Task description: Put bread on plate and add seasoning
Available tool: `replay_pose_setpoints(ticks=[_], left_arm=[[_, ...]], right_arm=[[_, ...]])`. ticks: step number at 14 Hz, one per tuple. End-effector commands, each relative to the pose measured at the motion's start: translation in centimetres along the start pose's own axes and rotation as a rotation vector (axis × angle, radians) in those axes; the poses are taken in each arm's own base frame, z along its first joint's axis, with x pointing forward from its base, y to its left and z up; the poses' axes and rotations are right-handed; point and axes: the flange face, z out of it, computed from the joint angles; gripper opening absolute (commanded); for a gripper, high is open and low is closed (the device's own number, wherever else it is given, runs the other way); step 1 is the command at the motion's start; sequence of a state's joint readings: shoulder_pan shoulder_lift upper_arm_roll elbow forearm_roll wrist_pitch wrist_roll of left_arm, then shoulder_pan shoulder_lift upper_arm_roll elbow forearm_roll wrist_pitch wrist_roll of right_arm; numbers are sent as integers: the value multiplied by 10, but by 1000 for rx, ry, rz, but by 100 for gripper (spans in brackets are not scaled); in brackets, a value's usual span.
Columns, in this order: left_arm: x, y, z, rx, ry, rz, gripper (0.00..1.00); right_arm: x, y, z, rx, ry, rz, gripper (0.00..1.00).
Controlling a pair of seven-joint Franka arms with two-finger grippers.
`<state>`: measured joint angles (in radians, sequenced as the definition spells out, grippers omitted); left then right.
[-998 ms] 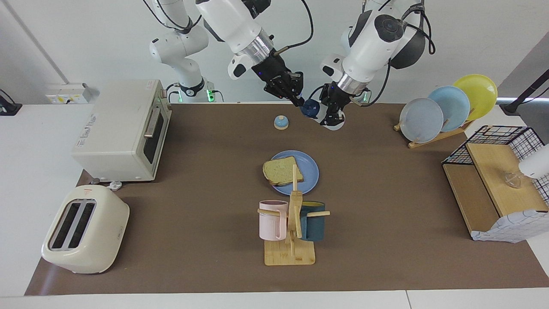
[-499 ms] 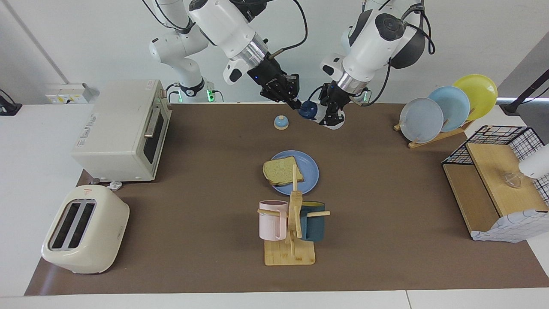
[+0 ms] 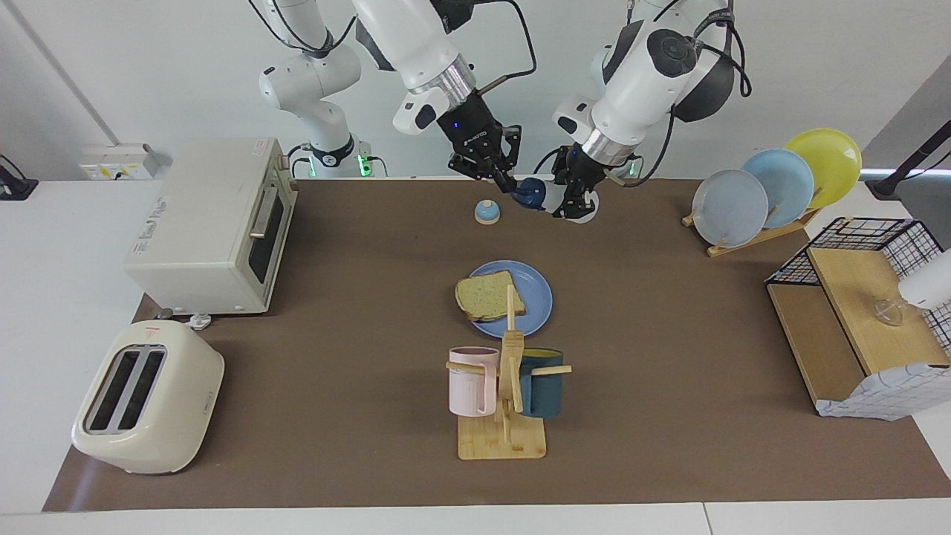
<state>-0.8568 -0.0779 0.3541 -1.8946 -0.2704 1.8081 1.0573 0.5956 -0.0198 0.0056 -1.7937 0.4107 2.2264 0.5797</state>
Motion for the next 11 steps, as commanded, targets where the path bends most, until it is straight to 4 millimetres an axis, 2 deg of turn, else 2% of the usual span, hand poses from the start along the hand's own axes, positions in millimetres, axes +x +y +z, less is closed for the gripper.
replay_pose_setpoints(ticks=[1,4,11], left_arm=[[-3,11,-7,-9,13,16,0],[-4,11,-7,-9,11,18,0],[-5,11,-7,-12,10,17,0]], right_arm=[[12,15,-2,18,49,137,0],[21,18,-7,123,23,371,0],[37,28,-16,233,-24,708,0]])
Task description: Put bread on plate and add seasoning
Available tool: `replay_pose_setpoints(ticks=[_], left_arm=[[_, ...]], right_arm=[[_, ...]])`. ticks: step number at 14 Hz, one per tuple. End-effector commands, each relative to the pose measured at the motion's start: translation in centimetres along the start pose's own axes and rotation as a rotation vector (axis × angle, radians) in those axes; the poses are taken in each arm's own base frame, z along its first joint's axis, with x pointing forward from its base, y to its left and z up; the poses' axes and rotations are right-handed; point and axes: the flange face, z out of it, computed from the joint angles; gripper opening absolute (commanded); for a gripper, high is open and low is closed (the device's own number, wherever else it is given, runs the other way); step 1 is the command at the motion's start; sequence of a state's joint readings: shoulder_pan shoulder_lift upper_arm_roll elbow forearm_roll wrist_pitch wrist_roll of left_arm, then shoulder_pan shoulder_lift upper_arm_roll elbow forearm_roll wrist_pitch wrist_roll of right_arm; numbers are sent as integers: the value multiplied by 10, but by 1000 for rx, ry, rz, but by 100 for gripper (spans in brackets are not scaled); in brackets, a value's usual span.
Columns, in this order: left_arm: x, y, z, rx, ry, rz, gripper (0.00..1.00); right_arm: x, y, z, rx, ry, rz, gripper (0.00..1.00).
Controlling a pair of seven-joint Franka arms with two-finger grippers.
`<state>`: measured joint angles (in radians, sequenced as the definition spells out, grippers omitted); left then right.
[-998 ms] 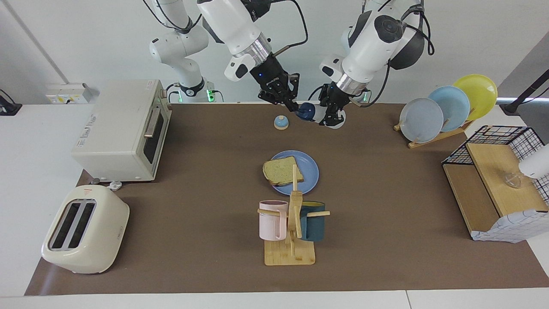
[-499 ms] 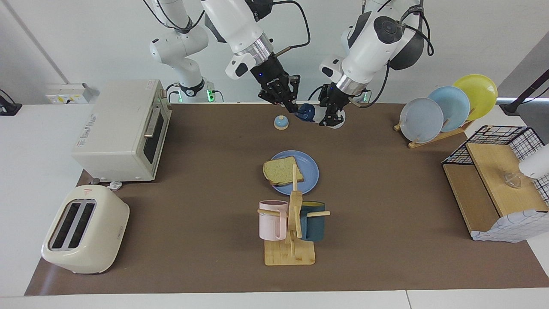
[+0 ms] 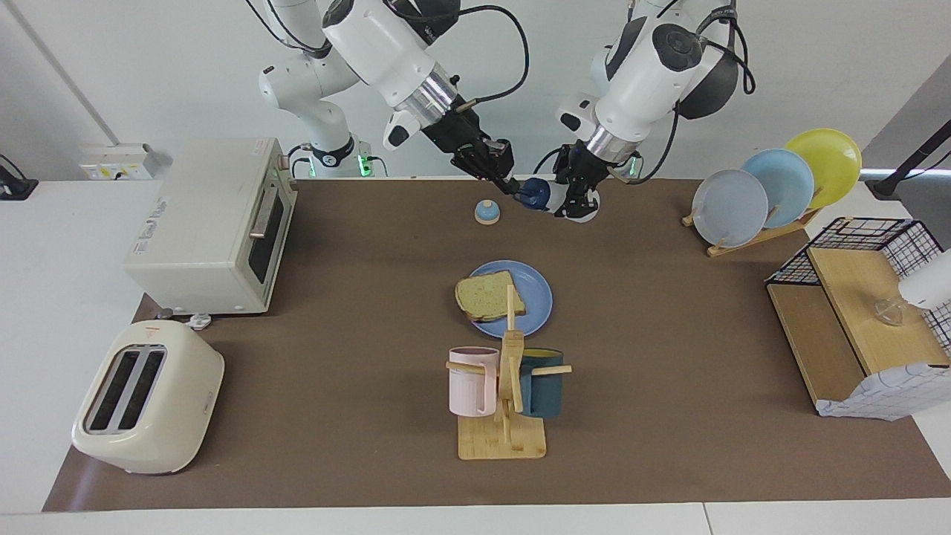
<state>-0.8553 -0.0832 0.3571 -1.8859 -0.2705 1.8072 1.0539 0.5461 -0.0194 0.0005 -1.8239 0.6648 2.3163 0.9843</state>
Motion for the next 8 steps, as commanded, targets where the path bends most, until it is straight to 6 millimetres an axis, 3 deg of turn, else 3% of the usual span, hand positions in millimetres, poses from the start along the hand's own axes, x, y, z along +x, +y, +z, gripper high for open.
replay_pose_setpoints(ticks=[1,3,5,6,7,8], left_arm=[[-4,11,0,-23,0,21,0],[-4,11,0,-22,1,19,0],[-4,11,0,-23,0,19,0],[-3,11,0,-22,1,20,0],[-3,11,0,-22,1,18,0],[-4,11,-1,-21,2,17,0]], right_arm=[[13,-3,-12,76,14,107,0],[15,-2,-13,97,-4,165,0],[14,0,-10,92,-2,101,0],[15,1,-10,91,1,77,5],[15,2,-10,89,1,63,65],[16,3,-10,83,-1,61,100]])
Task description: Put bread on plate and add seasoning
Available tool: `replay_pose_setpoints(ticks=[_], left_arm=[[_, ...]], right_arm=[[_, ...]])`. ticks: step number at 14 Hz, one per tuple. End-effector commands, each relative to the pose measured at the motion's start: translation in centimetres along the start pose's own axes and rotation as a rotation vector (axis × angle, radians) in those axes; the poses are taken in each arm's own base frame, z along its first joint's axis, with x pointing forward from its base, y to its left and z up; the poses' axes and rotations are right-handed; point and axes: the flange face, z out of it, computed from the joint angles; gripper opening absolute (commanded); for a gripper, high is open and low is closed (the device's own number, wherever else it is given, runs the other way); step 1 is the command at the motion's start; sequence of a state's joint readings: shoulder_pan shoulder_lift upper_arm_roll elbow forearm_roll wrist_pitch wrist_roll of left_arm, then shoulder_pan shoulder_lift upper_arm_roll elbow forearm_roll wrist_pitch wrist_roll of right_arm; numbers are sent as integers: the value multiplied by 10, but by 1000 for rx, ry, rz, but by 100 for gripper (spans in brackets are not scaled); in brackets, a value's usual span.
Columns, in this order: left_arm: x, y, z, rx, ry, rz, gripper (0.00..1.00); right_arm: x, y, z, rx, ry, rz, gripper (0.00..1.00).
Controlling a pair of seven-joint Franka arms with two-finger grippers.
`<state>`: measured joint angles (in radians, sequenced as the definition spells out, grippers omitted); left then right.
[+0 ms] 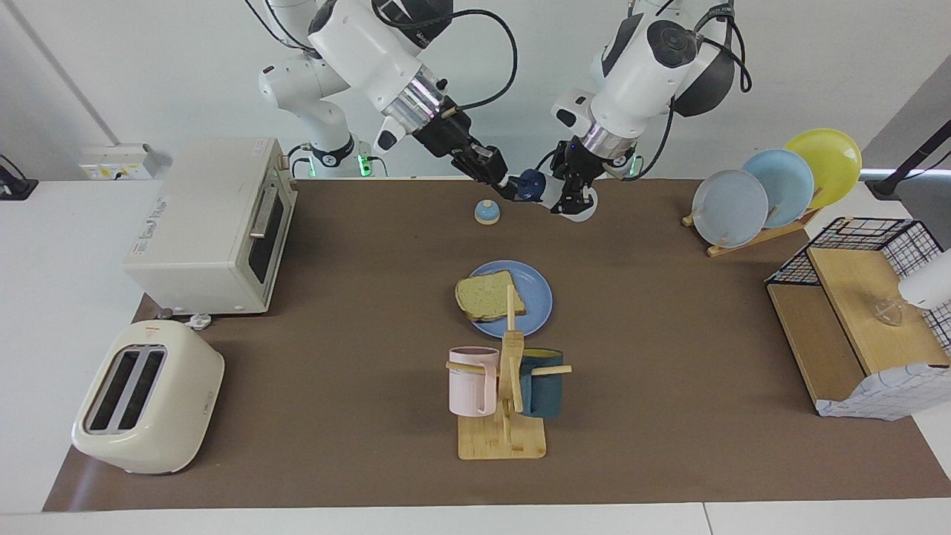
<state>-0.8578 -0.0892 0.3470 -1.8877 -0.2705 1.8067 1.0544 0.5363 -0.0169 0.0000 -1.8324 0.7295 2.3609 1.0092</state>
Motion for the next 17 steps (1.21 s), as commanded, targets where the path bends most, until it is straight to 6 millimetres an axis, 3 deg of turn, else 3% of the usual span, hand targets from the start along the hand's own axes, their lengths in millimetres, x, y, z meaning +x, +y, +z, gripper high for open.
replay_pose_setpoints(ticks=[1,4,8,12,14,17], left_arm=[[-9,6,-1,-20,1,2,0],[-8,6,-2,-18,2,-4,0],[-4,6,0,-13,-4,-21,0],[5,10,4,22,-66,-38,0],[13,17,7,56,-130,-50,0],[14,20,9,94,-194,-32,0]], right_arm=[[7,3,-8,18,10,-31,100],[8,10,-5,-64,29,-141,100],[48,37,-27,-338,50,-493,100],[98,54,-79,-615,65,-744,100],[130,68,-117,-736,56,-757,100],[146,81,-165,-845,53,-768,100]])
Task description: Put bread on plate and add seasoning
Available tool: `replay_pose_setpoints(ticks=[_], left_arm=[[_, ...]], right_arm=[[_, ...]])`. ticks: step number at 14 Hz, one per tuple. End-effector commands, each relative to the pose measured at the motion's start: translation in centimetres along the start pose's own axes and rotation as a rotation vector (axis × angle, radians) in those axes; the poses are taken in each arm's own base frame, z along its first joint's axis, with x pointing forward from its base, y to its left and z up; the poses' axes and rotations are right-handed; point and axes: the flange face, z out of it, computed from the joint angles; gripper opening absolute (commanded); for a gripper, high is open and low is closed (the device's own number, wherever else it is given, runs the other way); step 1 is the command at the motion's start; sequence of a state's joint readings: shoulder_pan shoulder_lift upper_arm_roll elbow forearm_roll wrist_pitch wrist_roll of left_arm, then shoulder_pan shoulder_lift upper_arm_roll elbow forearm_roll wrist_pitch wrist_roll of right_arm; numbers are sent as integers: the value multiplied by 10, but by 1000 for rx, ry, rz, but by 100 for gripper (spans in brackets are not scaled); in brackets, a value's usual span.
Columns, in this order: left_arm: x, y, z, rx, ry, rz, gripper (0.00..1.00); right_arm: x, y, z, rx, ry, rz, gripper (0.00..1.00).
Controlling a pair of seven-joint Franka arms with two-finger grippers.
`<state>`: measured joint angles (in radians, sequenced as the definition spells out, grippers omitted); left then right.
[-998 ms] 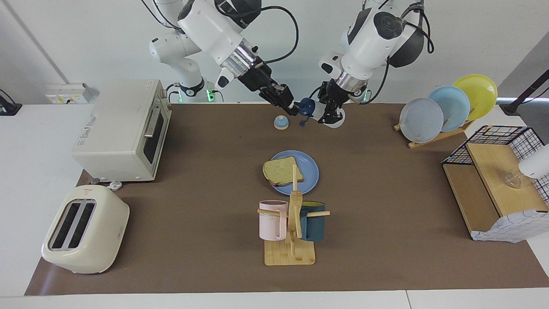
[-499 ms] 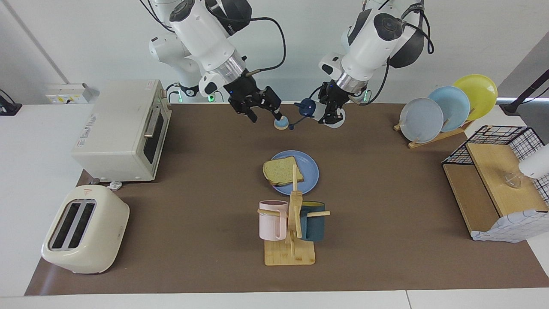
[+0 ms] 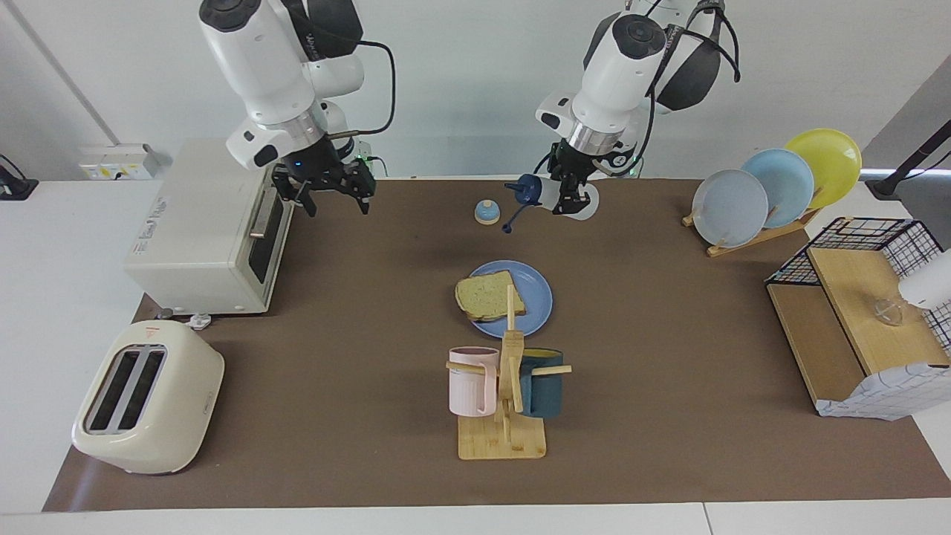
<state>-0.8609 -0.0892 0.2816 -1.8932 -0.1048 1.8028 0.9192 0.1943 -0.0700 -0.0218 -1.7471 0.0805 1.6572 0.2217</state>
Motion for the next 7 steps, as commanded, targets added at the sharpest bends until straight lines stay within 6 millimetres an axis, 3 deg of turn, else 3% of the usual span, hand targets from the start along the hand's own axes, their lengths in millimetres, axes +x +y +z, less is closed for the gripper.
replay_pose_setpoints(ticks=[1,7], left_arm=[[-4,4,-1,29,-60,1,0],[7,7,17,77,-179,48,0]], right_arm=[[-7,28,-19,-99,-13,-18,100],[4,79,-26,-109,-33,-31,100]])
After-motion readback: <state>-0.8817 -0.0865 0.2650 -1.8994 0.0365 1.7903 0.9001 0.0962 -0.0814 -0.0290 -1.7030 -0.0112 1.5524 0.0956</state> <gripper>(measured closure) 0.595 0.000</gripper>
